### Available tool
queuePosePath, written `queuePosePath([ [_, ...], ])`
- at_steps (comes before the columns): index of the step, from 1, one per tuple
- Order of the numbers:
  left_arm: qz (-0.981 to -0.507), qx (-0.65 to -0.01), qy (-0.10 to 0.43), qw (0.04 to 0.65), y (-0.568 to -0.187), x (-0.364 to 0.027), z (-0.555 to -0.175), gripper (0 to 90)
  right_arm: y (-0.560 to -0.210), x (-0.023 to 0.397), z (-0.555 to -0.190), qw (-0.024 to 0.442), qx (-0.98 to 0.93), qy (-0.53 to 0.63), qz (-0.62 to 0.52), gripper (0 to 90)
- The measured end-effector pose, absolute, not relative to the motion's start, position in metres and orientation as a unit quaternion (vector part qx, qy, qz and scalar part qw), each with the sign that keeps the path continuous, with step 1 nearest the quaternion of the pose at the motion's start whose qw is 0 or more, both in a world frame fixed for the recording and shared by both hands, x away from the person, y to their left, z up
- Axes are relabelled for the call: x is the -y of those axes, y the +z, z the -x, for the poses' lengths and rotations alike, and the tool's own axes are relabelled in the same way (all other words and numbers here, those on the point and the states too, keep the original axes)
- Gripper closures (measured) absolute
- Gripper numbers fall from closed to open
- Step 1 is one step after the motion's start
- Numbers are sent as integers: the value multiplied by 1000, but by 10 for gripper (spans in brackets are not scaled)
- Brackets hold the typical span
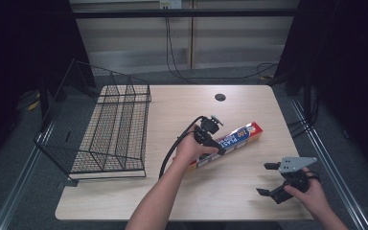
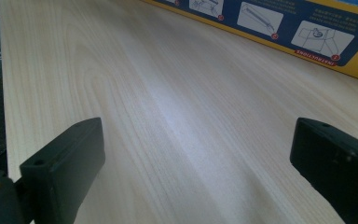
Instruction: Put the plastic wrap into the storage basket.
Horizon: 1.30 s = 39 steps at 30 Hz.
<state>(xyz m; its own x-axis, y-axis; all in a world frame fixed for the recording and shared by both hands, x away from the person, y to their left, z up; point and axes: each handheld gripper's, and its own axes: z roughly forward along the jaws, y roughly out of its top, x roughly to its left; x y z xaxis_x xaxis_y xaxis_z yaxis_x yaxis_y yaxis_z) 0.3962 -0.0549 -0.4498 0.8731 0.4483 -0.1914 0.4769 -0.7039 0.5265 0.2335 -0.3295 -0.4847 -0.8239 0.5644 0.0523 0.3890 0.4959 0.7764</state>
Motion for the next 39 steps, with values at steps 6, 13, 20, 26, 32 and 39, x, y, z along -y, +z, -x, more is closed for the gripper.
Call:
queuePosePath([
  [6, -926, -244, -25, 286, -455, 60, -398, 209, -485, 330, -234, 104, -859, 417, -278, 30],
  [13, -931, -234, -18, 280, -460, 63, -398, 281, -485, 329, -234, 104, -859, 417, -279, 30],
  [20, -939, -224, -3, 262, -459, 64, -396, 385, -485, 329, -234, 105, -859, 417, -278, 30],
  [26, -946, -234, -8, 223, -452, 72, -391, 416, -485, 328, -234, 104, -859, 418, -278, 30],
  [32, -943, -251, -34, 217, -447, 65, -391, 429, -485, 329, -234, 104, -859, 418, -277, 30],
  [39, -934, -283, -37, 213, -432, 53, -395, 432, -485, 329, -234, 104, -858, 419, -279, 30],
])
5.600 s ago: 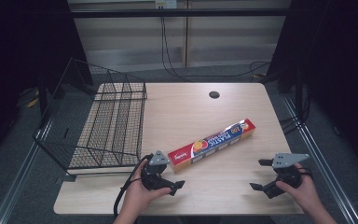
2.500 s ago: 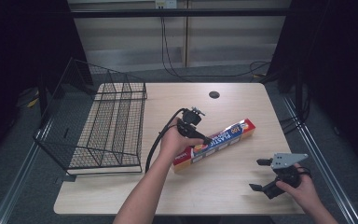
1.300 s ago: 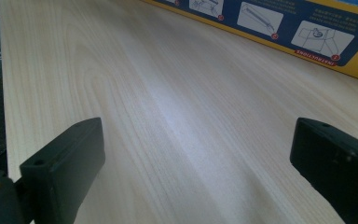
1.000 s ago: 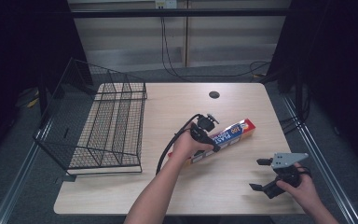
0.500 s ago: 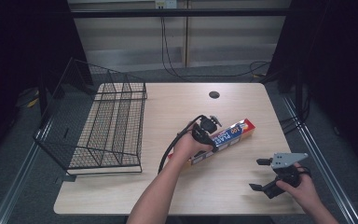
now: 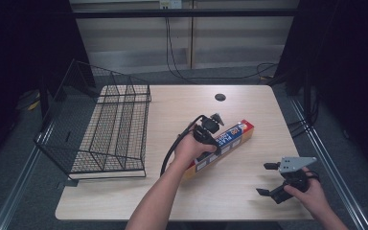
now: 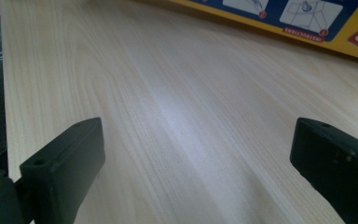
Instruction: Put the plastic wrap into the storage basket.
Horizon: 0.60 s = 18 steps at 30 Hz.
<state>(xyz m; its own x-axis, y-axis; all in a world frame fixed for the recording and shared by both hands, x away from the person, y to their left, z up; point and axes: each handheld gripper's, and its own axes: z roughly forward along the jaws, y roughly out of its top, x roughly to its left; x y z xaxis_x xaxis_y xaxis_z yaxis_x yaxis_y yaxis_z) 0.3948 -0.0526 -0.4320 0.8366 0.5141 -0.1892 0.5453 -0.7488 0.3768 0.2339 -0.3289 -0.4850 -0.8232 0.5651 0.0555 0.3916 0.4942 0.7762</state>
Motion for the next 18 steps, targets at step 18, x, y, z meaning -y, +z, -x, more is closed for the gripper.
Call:
queuePosePath([
  [18, -920, -326, -33, 214, -393, 19, -402, 435, -485, 329, -234, 104, -857, 420, -280, 30],
])
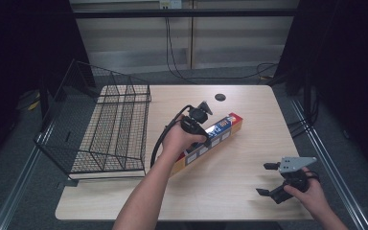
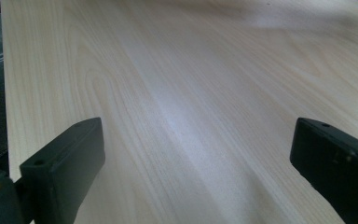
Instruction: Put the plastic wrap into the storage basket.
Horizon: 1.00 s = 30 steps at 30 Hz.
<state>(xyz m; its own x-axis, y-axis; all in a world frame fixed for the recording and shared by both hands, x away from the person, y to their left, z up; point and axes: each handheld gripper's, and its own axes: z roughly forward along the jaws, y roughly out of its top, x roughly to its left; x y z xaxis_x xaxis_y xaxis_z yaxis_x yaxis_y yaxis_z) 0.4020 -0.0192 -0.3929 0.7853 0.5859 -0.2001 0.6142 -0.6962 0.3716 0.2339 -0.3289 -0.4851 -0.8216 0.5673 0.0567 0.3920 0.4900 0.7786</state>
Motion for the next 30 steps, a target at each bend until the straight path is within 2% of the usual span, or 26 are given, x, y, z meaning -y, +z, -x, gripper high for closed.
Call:
queuePosePath([
  [30, -902, -374, -10, 215, -343, -29, -409, 435, -485, 330, -234, 108, -856, 420, -283, 30],
])
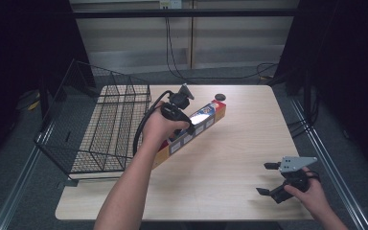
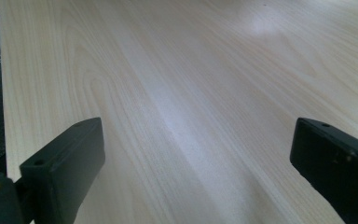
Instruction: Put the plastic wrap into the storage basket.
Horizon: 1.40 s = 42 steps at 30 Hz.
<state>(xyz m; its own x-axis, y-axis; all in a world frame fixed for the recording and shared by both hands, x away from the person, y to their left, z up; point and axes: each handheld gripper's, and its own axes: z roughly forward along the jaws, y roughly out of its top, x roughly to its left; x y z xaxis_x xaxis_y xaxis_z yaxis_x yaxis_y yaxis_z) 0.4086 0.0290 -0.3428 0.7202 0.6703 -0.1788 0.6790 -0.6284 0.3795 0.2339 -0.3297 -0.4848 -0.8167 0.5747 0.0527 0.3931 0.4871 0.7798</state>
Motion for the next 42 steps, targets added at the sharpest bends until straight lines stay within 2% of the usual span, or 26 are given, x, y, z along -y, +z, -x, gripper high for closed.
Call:
queuePosePath([
  [42, -872, -436, 13, 220, -295, -83, -413, 436, -485, 329, -234, 106, -855, 422, -281, 31],
])
